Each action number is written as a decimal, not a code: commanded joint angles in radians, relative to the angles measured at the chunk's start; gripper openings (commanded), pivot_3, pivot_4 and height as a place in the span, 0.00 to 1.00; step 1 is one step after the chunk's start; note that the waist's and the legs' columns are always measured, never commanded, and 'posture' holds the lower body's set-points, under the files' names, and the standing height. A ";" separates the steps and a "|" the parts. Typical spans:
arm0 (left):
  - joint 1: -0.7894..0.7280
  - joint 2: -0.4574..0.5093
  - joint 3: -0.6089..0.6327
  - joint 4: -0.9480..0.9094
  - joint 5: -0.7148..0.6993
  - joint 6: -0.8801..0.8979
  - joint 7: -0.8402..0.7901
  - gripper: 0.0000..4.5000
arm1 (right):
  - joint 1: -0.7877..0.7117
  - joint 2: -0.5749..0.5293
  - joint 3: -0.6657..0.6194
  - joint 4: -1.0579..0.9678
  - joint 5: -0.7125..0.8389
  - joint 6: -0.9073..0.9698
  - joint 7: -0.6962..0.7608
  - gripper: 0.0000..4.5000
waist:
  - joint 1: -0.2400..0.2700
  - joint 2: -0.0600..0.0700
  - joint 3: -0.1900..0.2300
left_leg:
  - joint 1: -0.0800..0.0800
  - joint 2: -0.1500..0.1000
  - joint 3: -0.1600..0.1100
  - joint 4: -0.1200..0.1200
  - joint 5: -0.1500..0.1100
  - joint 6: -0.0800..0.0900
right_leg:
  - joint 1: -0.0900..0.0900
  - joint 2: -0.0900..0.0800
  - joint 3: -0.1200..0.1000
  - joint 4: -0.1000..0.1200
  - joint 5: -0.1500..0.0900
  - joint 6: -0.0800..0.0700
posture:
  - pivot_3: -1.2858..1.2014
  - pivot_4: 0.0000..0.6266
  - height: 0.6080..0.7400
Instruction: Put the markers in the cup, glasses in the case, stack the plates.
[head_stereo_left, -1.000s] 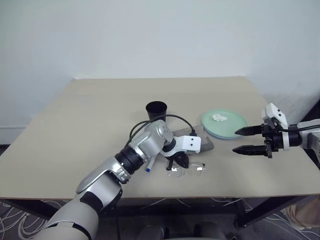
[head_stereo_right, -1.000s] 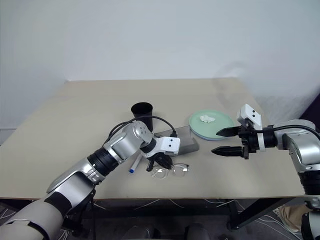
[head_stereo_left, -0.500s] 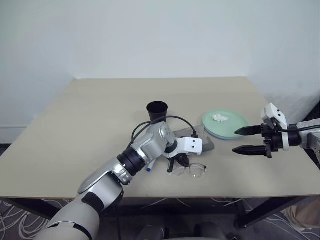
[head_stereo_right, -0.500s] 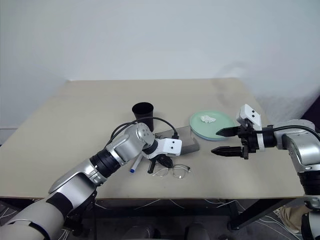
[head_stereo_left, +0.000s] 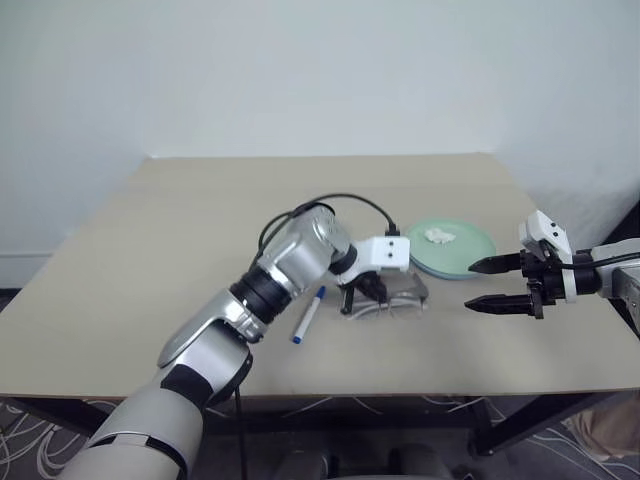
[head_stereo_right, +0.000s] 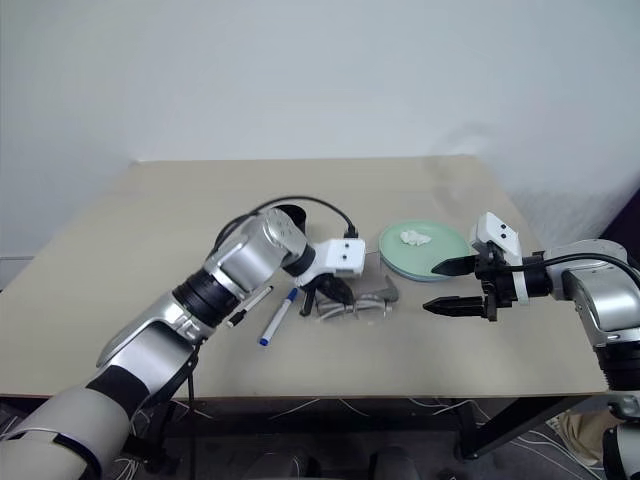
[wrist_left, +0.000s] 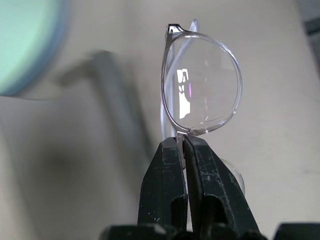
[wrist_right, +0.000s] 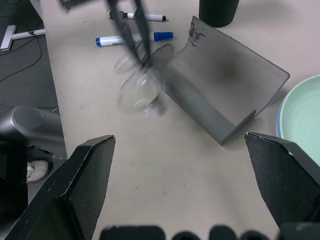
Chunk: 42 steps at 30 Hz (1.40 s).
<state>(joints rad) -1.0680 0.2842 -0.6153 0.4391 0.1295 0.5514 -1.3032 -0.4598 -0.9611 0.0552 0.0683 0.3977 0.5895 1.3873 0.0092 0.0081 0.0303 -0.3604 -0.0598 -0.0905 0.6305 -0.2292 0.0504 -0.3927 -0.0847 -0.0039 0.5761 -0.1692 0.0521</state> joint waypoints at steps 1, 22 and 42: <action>-0.063 -0.037 0.046 0.152 0.024 -0.098 0.099 0.01 | -0.025 -0.003 -0.016 -0.009 0.004 -0.011 0.001 1.00 | 0.000 0.000 0.000 | 0.000 0.000 0.000 0.000 0.000 0.000 | 0.000 0.000 0.000 0.000 0.000 0.000 | 0.52 0.00 0.94; -0.083 -0.226 0.106 0.621 0.126 -0.291 0.364 0.01 | 0.004 0.002 -0.031 -0.048 0.025 0.005 -0.022 1.00 | 0.001 -0.001 0.000 | -0.001 -0.001 0.001 0.001 0.000 0.000 | 0.001 0.000 -0.001 0.000 0.001 0.001 | 0.52 0.00 0.94; 0.087 -0.137 0.047 0.290 0.125 -0.258 0.008 0.01 | -0.001 0.011 -0.023 -0.050 0.025 0.005 -0.034 1.00 | 0.000 0.000 0.000 | 0.000 -0.001 0.000 0.000 0.000 -0.001 | 0.001 0.000 -0.002 0.000 0.000 0.001 | 0.52 0.00 0.94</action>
<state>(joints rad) -0.9960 0.1401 -0.5481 0.7563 0.2596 0.2860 -1.2491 -0.4487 -0.9549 0.0552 0.0453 0.4033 0.5950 1.3544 0.0093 0.0083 0.0298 -0.3607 -0.0602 -0.0902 0.6306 -0.2295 0.0500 -0.3920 -0.0849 -0.0057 0.5763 -0.1688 0.0528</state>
